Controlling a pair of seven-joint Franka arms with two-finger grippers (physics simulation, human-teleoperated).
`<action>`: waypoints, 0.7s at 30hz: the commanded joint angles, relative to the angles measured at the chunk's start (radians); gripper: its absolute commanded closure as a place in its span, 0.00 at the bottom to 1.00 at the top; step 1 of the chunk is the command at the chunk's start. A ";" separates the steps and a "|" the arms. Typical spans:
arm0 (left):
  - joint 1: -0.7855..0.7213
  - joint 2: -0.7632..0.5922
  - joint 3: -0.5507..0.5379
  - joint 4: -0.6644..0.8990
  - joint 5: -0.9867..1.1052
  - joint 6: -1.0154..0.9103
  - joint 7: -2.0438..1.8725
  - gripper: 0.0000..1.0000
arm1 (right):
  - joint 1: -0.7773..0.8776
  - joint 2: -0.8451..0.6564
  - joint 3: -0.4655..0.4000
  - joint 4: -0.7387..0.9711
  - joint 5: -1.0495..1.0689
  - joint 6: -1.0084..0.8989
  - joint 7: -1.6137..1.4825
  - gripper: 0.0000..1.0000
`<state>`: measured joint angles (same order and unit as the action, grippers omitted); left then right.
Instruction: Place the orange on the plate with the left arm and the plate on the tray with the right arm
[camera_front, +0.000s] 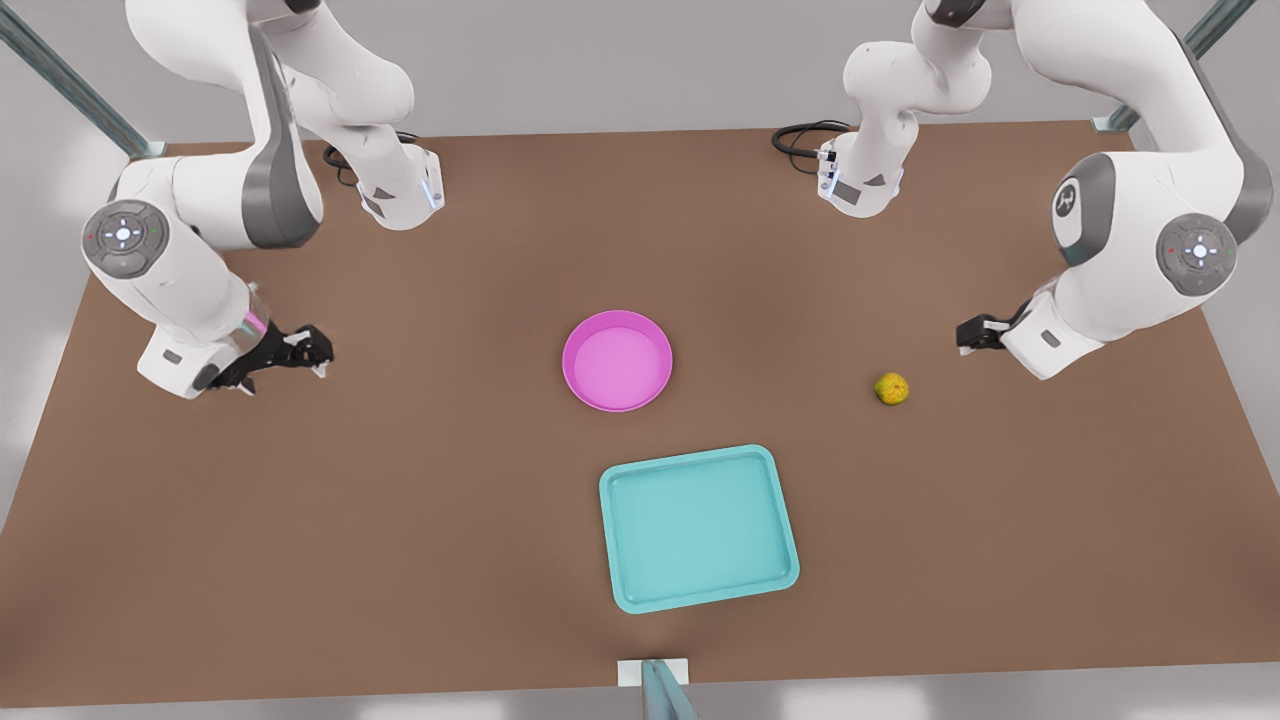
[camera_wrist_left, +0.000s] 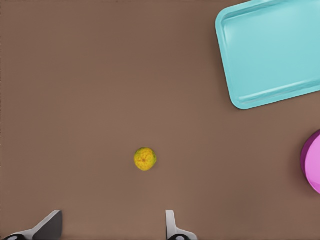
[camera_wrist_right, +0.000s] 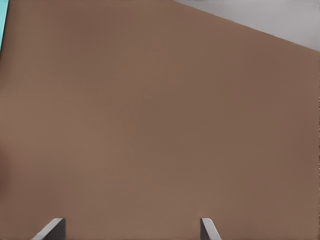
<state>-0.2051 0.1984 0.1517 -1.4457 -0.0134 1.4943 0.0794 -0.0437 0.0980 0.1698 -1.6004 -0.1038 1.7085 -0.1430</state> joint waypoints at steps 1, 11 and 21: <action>0.001 0.001 0.000 0.001 0.007 0.001 0.030 0.00 | -0.005 0.002 0.000 0.001 -0.001 0.025 -0.101 0.00; -0.011 0.113 -0.001 -0.622 -0.017 0.718 0.016 0.00 | -0.007 0.003 0.000 -0.003 -0.001 0.023 -0.104 0.00; -0.011 0.207 -0.001 -0.708 -0.019 0.825 0.016 0.00 | -0.007 0.009 0.000 -0.001 -0.001 0.006 -0.107 0.00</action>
<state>-0.2168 0.4049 0.1502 -2.1473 -0.0332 2.2199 0.0921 -0.0508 0.1083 0.1699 -1.6020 -0.1051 1.7193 -0.2147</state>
